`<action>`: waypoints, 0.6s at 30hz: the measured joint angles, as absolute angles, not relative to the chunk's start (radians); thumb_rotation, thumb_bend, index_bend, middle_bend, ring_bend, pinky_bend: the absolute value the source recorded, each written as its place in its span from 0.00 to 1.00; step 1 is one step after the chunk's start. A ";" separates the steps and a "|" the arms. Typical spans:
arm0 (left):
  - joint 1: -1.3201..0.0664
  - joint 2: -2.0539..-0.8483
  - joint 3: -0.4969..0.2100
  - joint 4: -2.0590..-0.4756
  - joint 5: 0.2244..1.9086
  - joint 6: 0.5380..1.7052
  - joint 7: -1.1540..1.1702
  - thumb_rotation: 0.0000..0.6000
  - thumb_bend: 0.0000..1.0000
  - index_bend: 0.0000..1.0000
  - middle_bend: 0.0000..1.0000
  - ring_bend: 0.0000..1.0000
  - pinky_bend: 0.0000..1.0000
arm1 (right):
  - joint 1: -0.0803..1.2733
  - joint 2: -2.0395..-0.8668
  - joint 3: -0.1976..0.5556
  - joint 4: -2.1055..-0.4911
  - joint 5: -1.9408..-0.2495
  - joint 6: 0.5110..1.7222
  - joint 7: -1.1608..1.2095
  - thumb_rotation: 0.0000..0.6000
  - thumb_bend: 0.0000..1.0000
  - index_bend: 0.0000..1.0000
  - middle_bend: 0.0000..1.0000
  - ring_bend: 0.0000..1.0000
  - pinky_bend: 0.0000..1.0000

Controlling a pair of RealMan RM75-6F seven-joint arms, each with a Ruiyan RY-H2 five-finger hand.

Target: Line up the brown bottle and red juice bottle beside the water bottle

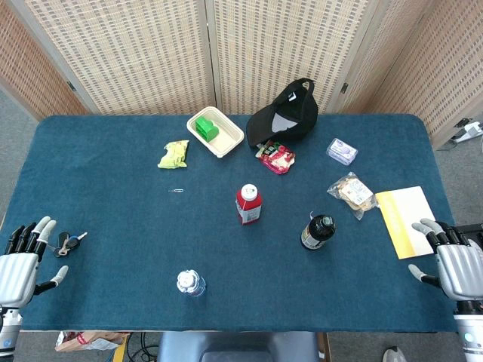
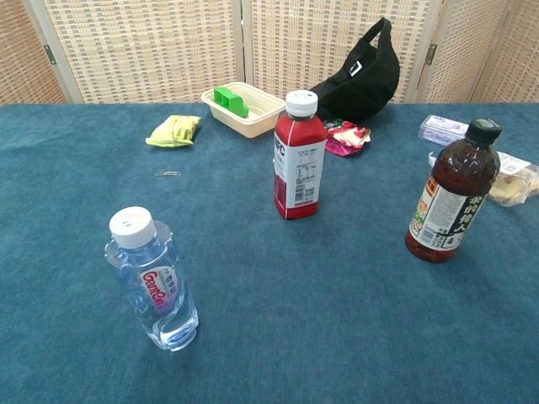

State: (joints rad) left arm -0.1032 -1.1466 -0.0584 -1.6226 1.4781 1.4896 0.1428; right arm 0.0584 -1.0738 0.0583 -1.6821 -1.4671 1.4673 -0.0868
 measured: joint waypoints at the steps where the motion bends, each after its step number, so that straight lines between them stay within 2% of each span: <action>1: -0.103 -1.147 -0.058 -1.622 1.478 1.490 0.143 1.00 0.22 0.08 0.06 0.05 0.03 | 0.059 -1.074 0.059 -1.683 -1.468 1.468 -0.090 1.00 0.13 0.25 0.20 0.15 0.20; 12: -0.103 -1.147 -0.055 -1.625 1.477 1.487 0.145 1.00 0.22 0.08 0.06 0.05 0.03 | 0.068 -1.065 0.054 -1.709 -1.482 1.450 -0.065 1.00 0.12 0.24 0.20 0.15 0.20; 18: -0.104 -1.145 -0.054 -1.625 1.480 1.485 0.137 1.00 0.22 0.08 0.06 0.05 0.03 | 0.107 -1.053 0.051 -1.734 -1.486 1.369 0.010 1.00 0.09 0.16 0.17 0.15 0.20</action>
State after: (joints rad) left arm -0.1040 -1.1452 -0.0539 -1.6255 1.4798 1.4850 0.1370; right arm 0.1070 -1.0531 0.0514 -1.7344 -1.4862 1.3688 0.0100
